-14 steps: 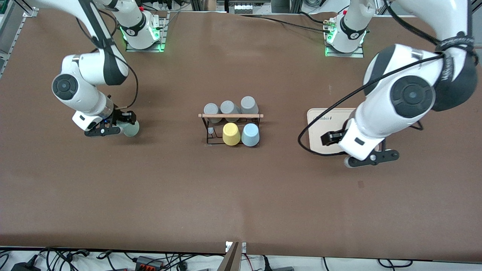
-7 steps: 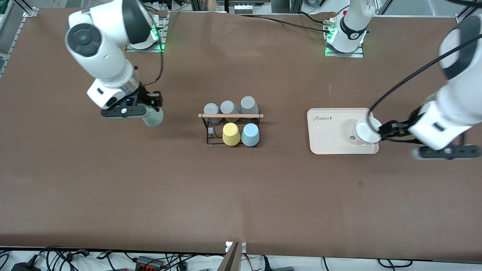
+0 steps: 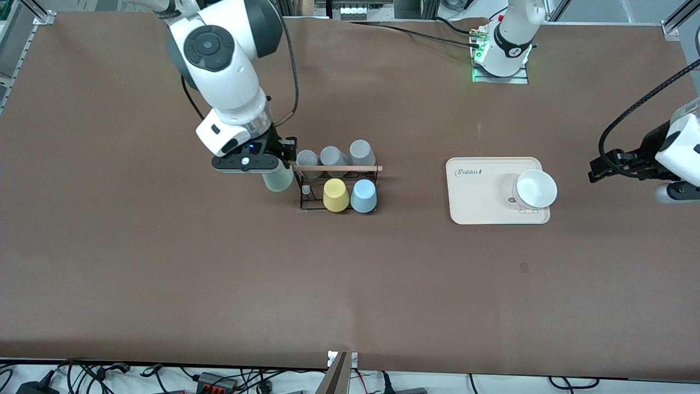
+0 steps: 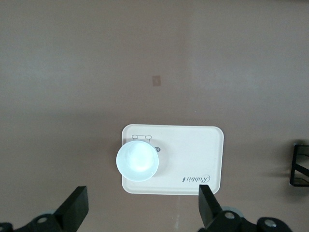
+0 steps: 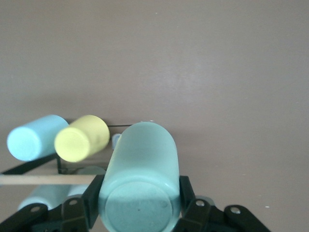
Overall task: Hang scattered cups on rack with three cups
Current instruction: 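Carry the mint cup with the right gripper to the rack beside the yellow cup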
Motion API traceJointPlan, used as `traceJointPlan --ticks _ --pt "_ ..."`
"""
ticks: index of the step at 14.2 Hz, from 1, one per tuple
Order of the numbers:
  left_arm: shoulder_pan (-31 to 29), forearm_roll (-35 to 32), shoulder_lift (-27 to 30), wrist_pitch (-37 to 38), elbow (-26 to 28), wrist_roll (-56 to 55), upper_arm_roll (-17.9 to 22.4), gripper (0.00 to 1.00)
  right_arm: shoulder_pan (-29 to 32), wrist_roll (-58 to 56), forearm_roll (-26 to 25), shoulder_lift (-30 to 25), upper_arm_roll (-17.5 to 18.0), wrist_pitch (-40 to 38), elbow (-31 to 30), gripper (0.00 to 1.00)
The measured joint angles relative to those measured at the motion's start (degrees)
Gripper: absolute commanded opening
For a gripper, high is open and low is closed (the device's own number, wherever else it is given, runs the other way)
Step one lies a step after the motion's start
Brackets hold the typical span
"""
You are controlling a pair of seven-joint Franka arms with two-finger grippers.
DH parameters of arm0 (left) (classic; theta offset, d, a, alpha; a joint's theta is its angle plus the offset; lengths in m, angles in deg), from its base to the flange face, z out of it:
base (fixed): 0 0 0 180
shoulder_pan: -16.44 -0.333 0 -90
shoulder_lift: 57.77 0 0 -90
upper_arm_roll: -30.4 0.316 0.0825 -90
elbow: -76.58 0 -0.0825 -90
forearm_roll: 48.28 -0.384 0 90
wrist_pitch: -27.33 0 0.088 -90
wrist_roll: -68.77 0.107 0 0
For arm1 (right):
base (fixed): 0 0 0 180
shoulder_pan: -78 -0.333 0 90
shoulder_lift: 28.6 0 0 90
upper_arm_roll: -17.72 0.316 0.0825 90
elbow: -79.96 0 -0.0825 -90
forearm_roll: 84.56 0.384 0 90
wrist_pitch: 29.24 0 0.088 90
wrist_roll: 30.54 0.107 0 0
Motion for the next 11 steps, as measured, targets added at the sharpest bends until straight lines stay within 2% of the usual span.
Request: traceJointPlan --ticks 4,7,11 --pt "-0.54 0.01 3.68 -4.16 6.28 0.00 0.40 1.00 -3.32 2.88 0.01 5.37 -0.01 2.50 2.23 0.28" --pt "-0.58 0.01 5.90 -6.42 10.91 0.00 0.35 1.00 -3.92 3.12 -0.04 7.01 -0.12 3.61 2.73 0.28" --pt "-0.57 0.01 6.35 -6.45 12.04 0.00 0.28 1.00 -3.92 3.12 -0.33 7.93 -0.41 4.27 2.82 0.28"
